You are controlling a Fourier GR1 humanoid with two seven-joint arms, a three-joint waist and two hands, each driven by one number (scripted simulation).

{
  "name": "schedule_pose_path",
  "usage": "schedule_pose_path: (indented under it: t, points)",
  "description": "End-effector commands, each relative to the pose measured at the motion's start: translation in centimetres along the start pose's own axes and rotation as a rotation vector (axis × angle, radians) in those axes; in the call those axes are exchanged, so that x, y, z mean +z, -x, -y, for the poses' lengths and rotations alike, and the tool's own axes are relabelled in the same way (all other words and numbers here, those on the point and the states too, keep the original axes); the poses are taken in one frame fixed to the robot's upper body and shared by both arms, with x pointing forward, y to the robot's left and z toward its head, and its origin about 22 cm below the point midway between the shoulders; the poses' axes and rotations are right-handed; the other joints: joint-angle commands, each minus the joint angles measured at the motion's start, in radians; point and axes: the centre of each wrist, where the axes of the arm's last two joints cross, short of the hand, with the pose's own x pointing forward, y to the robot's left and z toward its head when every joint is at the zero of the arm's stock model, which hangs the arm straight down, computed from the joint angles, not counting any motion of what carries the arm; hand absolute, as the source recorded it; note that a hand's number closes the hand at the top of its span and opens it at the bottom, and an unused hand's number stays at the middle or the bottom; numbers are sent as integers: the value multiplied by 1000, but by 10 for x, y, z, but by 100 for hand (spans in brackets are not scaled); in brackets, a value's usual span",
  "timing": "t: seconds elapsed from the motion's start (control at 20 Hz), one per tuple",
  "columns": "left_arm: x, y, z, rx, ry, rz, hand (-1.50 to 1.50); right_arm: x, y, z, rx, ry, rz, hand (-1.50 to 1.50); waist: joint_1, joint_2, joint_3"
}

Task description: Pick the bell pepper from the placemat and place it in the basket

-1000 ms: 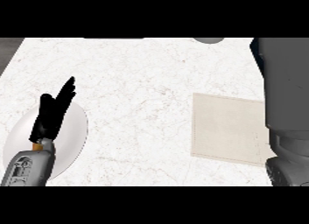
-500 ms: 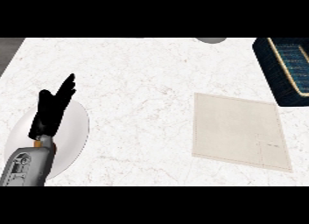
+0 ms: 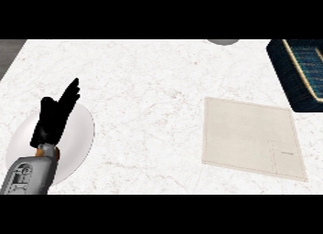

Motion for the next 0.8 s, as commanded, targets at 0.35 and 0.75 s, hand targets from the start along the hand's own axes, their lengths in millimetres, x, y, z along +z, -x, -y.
schedule_pose_path:
  t: [0.35,0.75]
  points:
    - [4,-6,4,0,-2,2,0,-40,116,-1,117,0,-92,150,4,-1,2]
    - [-18,-11,-8,-16,-4,16,0,-48,153,-21,65,-70,-13,150,2,5,1]
